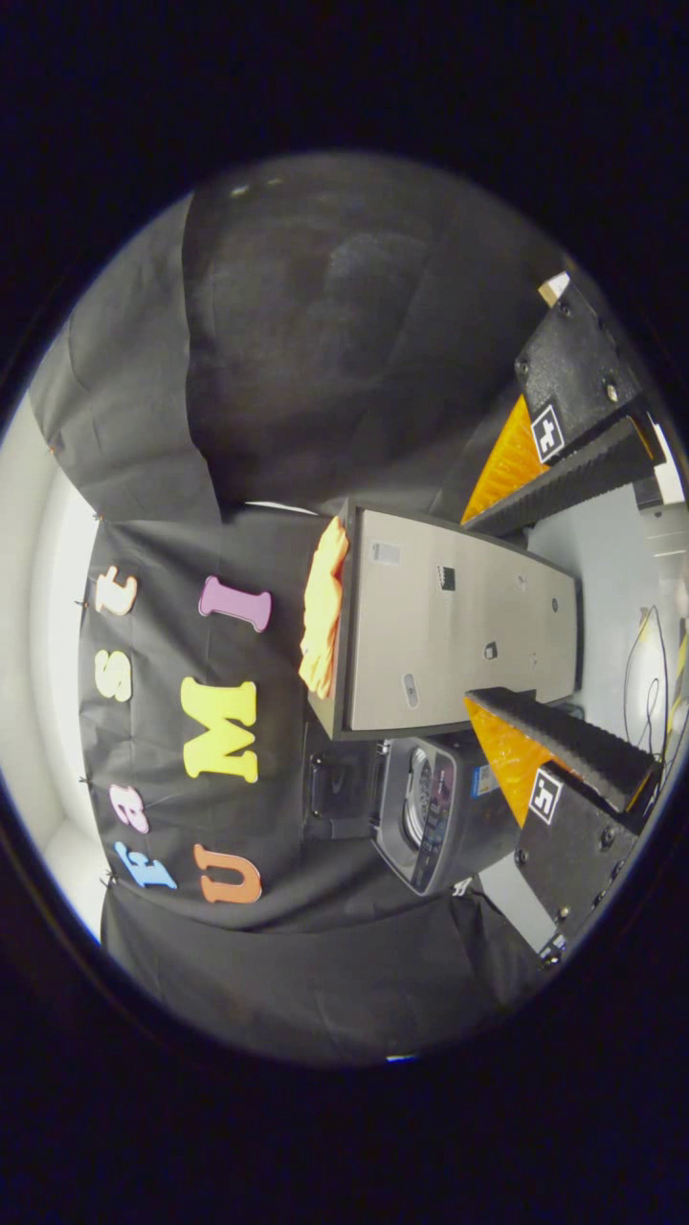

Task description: Put the clothes into the washing machine and then close the washing machine lid.

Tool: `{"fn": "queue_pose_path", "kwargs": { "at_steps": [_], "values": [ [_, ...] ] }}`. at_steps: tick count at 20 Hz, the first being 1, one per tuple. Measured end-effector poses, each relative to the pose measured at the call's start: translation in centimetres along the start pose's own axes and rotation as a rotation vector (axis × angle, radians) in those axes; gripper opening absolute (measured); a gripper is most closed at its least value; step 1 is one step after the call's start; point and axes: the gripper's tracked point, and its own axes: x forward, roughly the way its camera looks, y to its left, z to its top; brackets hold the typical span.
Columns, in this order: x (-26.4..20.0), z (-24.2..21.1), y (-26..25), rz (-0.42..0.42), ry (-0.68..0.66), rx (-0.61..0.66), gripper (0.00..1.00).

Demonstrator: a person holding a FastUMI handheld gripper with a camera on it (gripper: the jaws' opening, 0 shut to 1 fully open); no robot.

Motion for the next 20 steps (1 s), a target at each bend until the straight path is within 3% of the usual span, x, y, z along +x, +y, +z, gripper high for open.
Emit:
{"fn": "queue_pose_path", "kwargs": {
  "at_steps": [9, 13, 16, 20],
  "values": [
    [4.1, 4.7, -0.5, -0.012, 0.020, 0.008, 1.00],
    [8.3, 10.1, -2.6, -0.042, 0.014, 0.044, 1.00],
    [12.1, 15.3, -3.4, -0.020, -0.016, 0.092, 1.00],
    [18.0, 21.7, -4.6, -0.012, -0.064, 0.053, 1.00]
  ]
}}
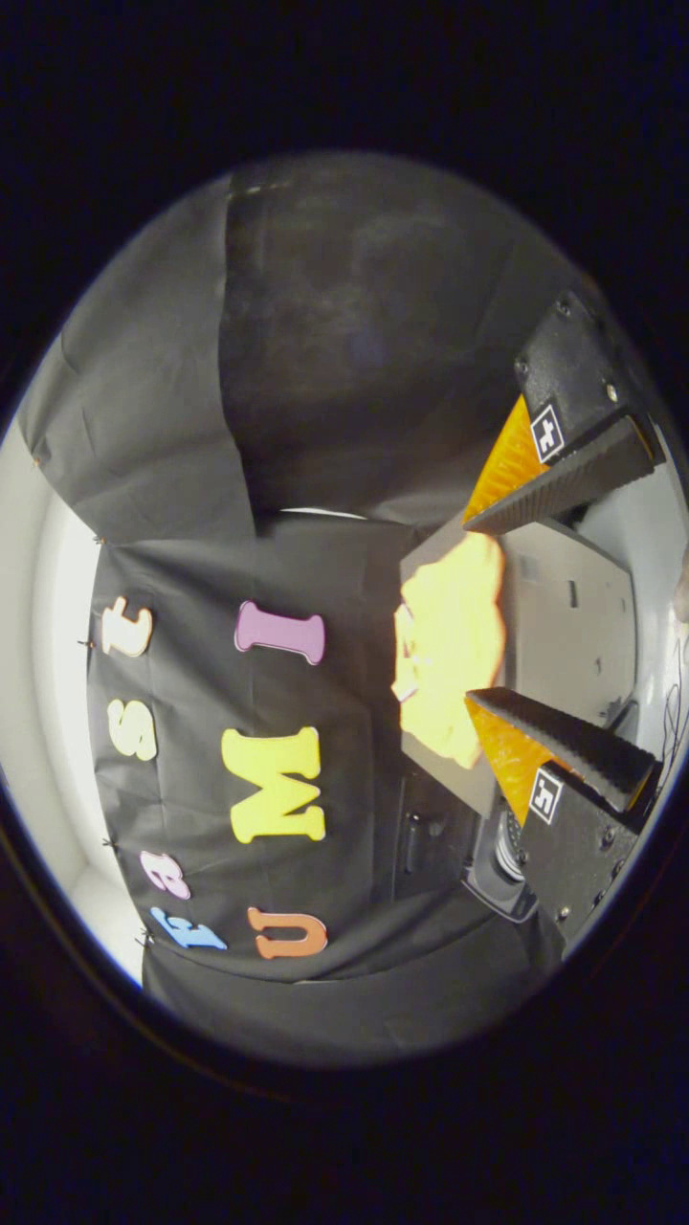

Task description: Put the clothes into the washing machine and then close the washing machine lid.

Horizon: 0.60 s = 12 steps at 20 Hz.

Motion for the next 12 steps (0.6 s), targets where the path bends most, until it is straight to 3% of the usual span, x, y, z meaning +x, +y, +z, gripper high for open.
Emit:
{"fn": "queue_pose_path", "kwargs": {
  "at_steps": [4, 12],
  "values": [
    [6.5, 4.6, 1.5, 0.052, -0.002, -0.015, 1.00],
    [18.8, 5.8, 5.7, 0.157, 0.157, -0.022, 1.00]
  ]
}}
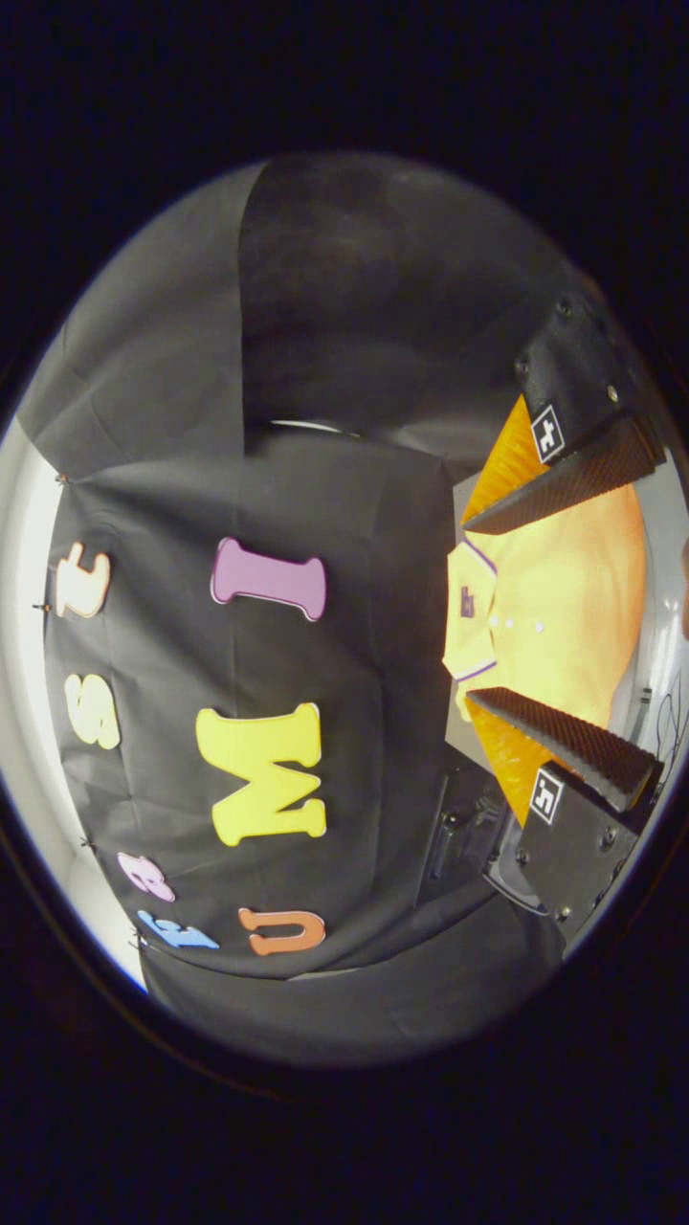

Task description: Put the clothes into the washing machine and then close the washing machine lid.

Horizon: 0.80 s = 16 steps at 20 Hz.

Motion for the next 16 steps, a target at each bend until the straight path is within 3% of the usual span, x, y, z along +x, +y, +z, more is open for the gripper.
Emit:
{"fn": "queue_pose_path", "kwargs": {
  "at_steps": [8, 16],
  "values": [
    [9.2, -3.1, -0.8, -0.028, 0.228, 0.024, 1.00],
    [11.8, -9.5, -0.9, -0.047, 0.469, 0.027, 0.98]
  ]
}}
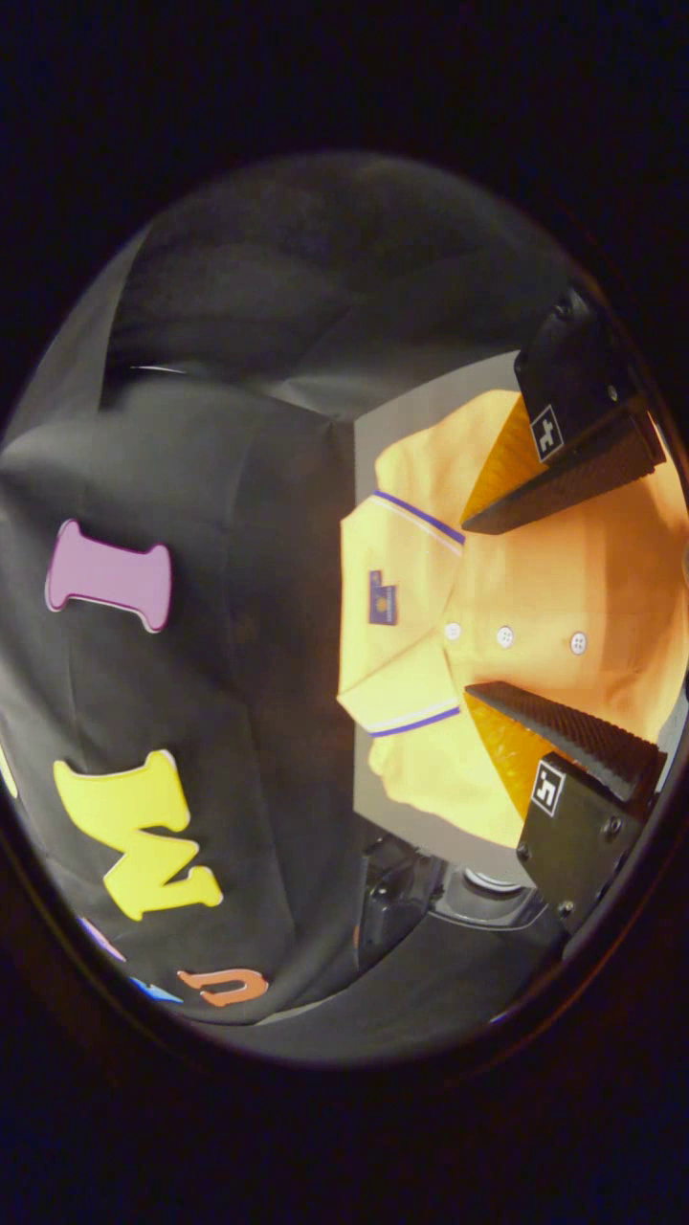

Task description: Put the clothes into the washing machine and then close the washing machine lid.

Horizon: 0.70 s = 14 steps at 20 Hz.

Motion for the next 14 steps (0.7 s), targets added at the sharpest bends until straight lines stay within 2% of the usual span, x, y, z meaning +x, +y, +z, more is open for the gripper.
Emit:
{"fn": "queue_pose_path", "kwargs": {
  "at_steps": [4, 8, 11, 14],
  "values": [
    [0.36, -0.73, 0.19, 0.010, 0.048, -0.008, 0.97],
    [0.56, -0.63, 0.32, 0.041, 0.023, 0.044, 0.96],
    [0.78, -1.03, 0.15, 0.052, 0.058, -0.001, 0.95],
    [0.72, -0.80, 0.44, 0.081, 0.060, -0.008, 0.87]
  ]
}}
